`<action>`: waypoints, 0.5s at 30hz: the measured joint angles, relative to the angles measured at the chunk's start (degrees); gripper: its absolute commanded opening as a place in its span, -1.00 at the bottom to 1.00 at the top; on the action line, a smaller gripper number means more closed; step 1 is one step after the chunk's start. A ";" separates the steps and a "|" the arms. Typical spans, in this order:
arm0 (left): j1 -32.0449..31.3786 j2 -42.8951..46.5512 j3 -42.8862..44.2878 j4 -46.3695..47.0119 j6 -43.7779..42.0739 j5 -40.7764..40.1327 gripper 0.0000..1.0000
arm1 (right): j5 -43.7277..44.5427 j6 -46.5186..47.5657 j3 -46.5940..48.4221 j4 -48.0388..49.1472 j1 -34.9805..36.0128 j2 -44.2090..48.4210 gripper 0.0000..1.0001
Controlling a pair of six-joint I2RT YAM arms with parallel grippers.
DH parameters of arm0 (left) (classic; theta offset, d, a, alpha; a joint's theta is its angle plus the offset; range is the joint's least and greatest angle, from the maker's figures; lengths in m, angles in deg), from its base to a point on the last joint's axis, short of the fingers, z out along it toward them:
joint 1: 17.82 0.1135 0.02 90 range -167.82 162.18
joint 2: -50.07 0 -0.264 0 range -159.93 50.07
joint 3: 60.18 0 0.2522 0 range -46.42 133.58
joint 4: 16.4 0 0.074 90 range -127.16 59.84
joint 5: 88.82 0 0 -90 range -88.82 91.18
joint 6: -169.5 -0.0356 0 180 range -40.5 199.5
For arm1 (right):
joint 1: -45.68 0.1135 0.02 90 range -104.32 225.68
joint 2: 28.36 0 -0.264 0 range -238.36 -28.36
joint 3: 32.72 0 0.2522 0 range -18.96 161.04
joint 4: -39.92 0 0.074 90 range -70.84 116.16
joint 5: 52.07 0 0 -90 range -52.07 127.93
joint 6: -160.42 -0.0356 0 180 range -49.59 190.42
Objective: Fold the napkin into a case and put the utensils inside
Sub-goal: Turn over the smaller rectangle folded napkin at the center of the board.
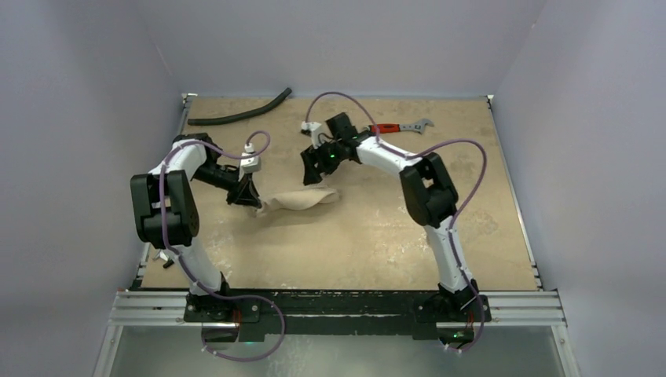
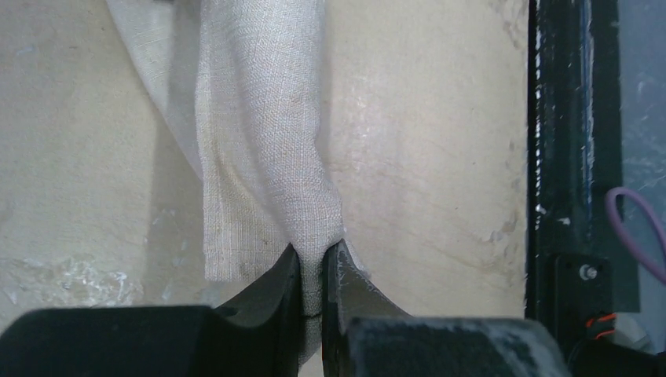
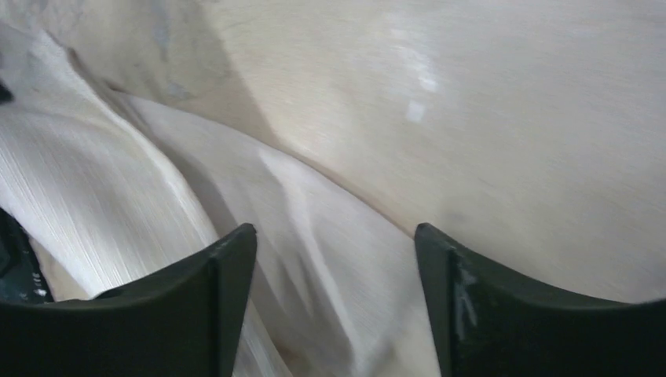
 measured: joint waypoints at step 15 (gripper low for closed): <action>6.56 -6.95 0.04 -2.91 5.40 6.01 -1.00 | -5.90 25.07 -32.09 25.20 -0.42 30.91 0.98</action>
